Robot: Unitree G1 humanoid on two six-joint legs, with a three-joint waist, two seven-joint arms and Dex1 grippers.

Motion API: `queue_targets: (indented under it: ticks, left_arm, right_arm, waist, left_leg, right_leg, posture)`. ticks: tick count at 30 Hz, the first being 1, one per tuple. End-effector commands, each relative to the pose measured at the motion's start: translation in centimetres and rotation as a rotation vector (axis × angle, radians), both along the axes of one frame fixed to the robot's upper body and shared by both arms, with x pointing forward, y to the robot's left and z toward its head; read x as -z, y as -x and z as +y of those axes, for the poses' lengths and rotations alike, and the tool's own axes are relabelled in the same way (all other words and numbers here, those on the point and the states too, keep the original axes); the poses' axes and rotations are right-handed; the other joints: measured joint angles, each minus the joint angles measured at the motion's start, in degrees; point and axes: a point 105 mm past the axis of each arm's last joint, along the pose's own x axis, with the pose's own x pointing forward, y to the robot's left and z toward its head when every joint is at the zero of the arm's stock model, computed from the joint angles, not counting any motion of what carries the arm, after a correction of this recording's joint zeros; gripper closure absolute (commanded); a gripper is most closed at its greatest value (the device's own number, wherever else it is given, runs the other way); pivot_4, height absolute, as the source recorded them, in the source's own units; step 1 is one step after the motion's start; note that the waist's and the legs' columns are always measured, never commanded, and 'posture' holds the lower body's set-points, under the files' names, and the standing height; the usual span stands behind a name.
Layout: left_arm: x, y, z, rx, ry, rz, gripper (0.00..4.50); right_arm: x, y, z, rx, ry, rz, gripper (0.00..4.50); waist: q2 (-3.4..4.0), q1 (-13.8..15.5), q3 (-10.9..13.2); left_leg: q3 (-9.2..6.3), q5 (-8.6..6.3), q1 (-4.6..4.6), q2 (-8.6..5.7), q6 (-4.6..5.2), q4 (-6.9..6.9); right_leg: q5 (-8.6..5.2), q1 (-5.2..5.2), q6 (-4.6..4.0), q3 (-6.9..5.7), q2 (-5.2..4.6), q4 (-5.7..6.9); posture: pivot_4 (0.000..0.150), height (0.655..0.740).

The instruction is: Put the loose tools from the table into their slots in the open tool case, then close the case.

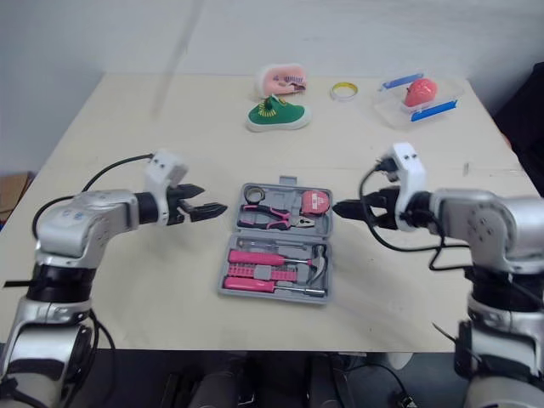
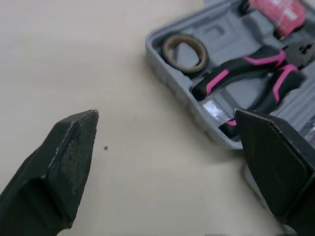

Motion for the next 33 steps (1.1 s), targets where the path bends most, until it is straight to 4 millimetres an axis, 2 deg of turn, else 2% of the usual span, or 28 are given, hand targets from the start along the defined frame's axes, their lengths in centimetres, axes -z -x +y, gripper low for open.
queue_targets:
  ticks: [1, 4, 13, 16, 21, 29, 31, 33]
  left_arm:
    - [-0.2, -0.9, -0.2, -0.049, -0.021, 0.004, 0.06]
    - [-0.1, -0.9, -0.9, -0.063, 0.06, 0.071, 0.06]
    - [1.8, -1.3, -0.6, -0.109, -0.061, 0.092, 0.06]
    - [2.1, -1.8, -0.8, -0.139, -0.038, 0.094, 0.06]
    - [2.8, -1.6, -1.3, -0.128, -0.031, 0.121, 0.06]
    - [2.8, -2.0, -2.2, -0.115, -0.005, 0.14, 0.06]
    - [3.0, -2.1, -2.5, -0.106, 0.002, 0.157, 0.0]
    - [3.4, -2.1, -2.6, -0.099, -0.01, 0.169, 0.0]
  right_arm:
    - [1.7, -1.1, -1.1, 0.113, 0.11, 0.075, 0.0]
    - [1.9, -1.8, -0.6, 0.144, 0.092, 0.104, 0.0]
    - [3.1, -1.9, -0.2, 0.171, 0.111, 0.181, 0.0]
    - [3.9, -2.0, -0.5, 0.186, 0.111, 0.216, 0.0]
    - [4.5, -1.9, -0.3, 0.188, 0.093, 0.237, 0.0]
    - [5.7, -2.1, 0.3, 0.208, 0.045, 0.293, 0.0]
    - [5.7, -2.2, 0.5, 0.212, 0.033, 0.302, 0.5]
    - [5.8, -2.3, 0.5, 0.216, 0.03, 0.307, 1.25]
  waist:
    - [-0.02, 0.61, 0.0]
    - [-0.02, 0.77, 0.0]
    - [-0.02, 0.6, 0.01]
    - [-0.03, 0.62, 0.01]
    - [-0.02, 0.62, 0.01]
    - [-0.15, 0.41, -0.07]
    - [-0.24, 0.2, -0.13]
    - [-0.25, -0.07, -0.13]
  left_leg:
    - [-0.04, 0.12, -0.08, -0.03, 0.0, -0.07]
    - [0.06, 0.12, -0.15, -0.04, 0.0, -0.13]
    - [0.07, 0.24, -0.26, -0.01, -0.12, -0.1]
    - [0.09, 0.3, -0.18, -0.03, -0.12, -0.09]
    - [0.11, 0.35, -0.09, -0.03, -0.14, -0.09]
    - [0.17, 0.36, 0.13, -0.02, -0.16, -0.08]
    - [0.17, 0.36, 0.16, -0.02, -0.16, -0.08]
    - [0.17, 0.36, 0.17, -0.02, -0.16, -0.1]
  right_leg:
    - [0.03, -0.04, 0.05, -0.02, -0.01, -0.04]
    - [0.03, -0.14, 0.05, 0.04, 0.01, -0.07]
    - [0.03, -0.31, 0.05, 0.04, 0.08, 0.07]
    - [0.03, -0.29, 0.05, 0.07, 0.06, 0.15]
    - [0.05, -0.28, 0.06, 0.16, 0.05, 0.28]
    - [0.05, -0.13, 0.05, 0.24, 0.05, 0.37]
    - [0.05, -0.1, 0.05, 0.24, 0.05, 0.38]
    - [0.05, -0.1, 0.05, 0.25, 0.04, 0.39]
  posture:
    - [0.15, 0.74]
    - [0.15, 0.74]
    - [0.15, 0.74]
    - [0.15, 0.74]
    - [0.15, 0.74]
    - [0.15, 0.74]
    - [0.15, 0.74]
    - [0.15, 0.74]
